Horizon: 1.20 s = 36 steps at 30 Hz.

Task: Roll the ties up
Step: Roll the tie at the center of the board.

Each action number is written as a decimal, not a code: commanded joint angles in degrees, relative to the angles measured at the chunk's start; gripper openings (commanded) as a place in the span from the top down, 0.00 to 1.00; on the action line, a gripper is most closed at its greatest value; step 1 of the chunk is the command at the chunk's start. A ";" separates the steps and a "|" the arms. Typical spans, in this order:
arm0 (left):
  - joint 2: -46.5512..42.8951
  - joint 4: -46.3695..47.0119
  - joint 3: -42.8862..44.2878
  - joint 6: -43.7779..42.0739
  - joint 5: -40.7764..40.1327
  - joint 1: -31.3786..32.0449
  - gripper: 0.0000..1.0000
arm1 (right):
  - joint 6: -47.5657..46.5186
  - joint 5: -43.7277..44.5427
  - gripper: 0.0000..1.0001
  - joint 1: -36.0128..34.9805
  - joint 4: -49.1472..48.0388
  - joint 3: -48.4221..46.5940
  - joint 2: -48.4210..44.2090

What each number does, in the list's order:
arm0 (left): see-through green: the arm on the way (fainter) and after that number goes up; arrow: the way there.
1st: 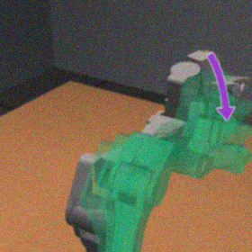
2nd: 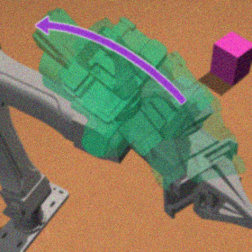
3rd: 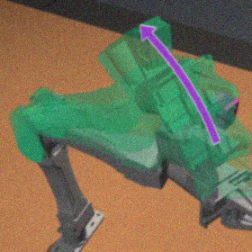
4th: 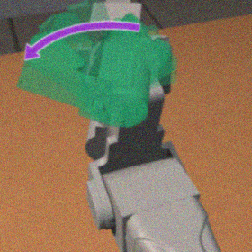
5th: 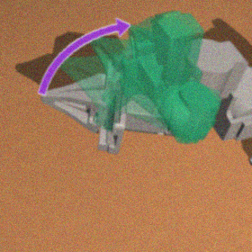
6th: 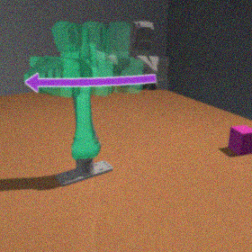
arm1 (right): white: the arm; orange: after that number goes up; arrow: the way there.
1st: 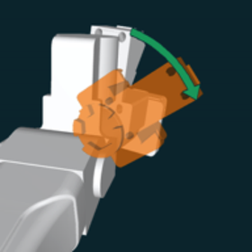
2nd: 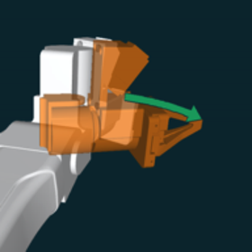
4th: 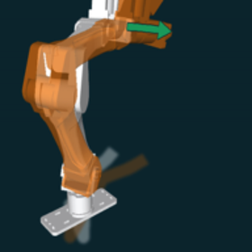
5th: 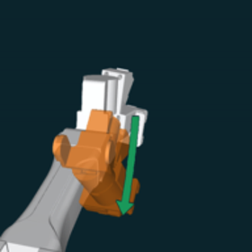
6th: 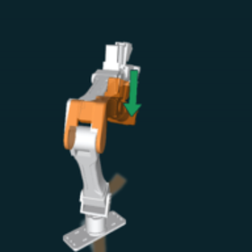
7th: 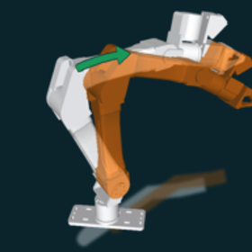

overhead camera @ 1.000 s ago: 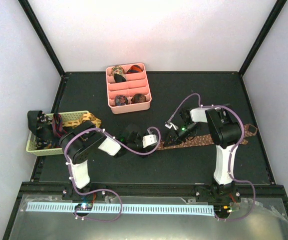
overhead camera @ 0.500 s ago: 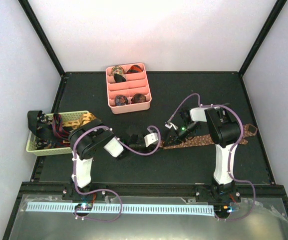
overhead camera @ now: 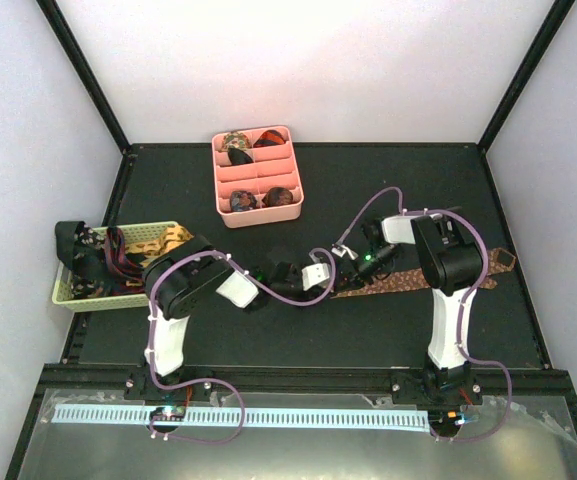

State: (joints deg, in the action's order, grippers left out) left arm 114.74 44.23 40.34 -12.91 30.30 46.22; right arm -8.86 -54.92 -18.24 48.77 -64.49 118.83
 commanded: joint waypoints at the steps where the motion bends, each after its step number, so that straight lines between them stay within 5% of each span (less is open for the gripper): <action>1: 0.77 -13.80 0.47 -5.46 -6.14 0.98 0.66 | -0.02 4.87 0.98 -0.57 -5.44 2.14 0.25; 16: -0.72 -35.72 4.46 -6.72 -11.26 0.64 0.70 | -9.50 0.22 0.67 5.71 6.36 -0.14 -6.45; 21: 0.08 -38.85 5.92 -6.27 -11.96 0.68 0.70 | -1.13 -5.08 0.58 5.39 -0.65 1.14 -9.67; 33: 0.31 -39.79 6.65 -5.21 -11.41 0.76 0.70 | 1.11 -1.61 0.57 1.63 -2.99 3.35 -8.22; 36: 0.40 -39.75 6.68 -5.11 -11.36 0.80 0.70 | 1.61 -1.66 0.69 1.51 -4.18 4.07 -8.76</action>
State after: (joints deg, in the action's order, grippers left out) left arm 110.98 17.41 49.32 -18.41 25.23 47.03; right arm -7.79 -57.36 -16.58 46.24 -61.39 110.10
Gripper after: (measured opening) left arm 0.303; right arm 0.378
